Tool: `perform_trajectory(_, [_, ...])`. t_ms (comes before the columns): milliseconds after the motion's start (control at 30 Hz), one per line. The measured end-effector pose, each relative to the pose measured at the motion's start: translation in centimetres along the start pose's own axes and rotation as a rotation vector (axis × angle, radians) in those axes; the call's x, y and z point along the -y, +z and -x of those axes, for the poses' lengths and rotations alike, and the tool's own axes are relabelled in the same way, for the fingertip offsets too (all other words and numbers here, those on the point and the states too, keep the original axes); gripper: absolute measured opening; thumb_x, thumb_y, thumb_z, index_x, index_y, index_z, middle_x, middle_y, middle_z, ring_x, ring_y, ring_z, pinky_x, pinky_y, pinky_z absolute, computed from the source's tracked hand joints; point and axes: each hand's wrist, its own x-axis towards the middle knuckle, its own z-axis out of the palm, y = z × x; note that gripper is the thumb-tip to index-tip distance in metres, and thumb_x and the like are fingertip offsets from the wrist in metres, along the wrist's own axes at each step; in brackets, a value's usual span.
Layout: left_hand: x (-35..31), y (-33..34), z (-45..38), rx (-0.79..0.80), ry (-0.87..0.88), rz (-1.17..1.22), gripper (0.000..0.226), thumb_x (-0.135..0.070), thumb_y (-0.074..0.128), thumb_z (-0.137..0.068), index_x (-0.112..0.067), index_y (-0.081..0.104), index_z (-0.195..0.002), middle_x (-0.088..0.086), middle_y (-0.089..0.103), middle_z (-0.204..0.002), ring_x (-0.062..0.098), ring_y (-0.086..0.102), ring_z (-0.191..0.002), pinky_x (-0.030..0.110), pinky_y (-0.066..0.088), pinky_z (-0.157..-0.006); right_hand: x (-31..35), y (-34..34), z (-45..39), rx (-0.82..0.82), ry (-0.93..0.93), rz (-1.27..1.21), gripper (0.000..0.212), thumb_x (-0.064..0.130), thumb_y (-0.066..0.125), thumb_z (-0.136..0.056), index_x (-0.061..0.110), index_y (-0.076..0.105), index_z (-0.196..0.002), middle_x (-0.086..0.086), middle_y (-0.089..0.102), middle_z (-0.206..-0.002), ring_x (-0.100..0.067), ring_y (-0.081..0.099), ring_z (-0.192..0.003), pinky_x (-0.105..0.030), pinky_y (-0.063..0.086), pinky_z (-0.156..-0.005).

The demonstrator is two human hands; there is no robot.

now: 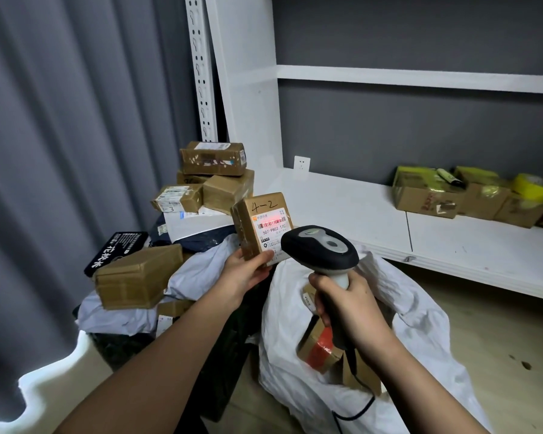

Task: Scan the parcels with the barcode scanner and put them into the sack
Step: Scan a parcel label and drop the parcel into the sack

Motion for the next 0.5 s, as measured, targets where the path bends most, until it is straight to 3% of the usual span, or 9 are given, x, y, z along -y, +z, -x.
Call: perform_trajectory(500, [0.07, -0.33, -0.17, 0.036, -0.027, -0.026, 0.037, -0.007, 0.066, -0.088, -0.010, 0.055, -0.123, 0.009, 0.066, -0.117, 0.022, 0.066, -0.102, 0.023, 0.057, -0.078, -0.34, -0.30, -0.25, -0.024, 0.001, -0.004, 0.022, 0.014, 0.059, -0.092, 0.006, 0.049, -0.073, 0.001, 0.050, -0.041, -0.012, 0.041, -0.036, -0.020, 0.035, -0.042])
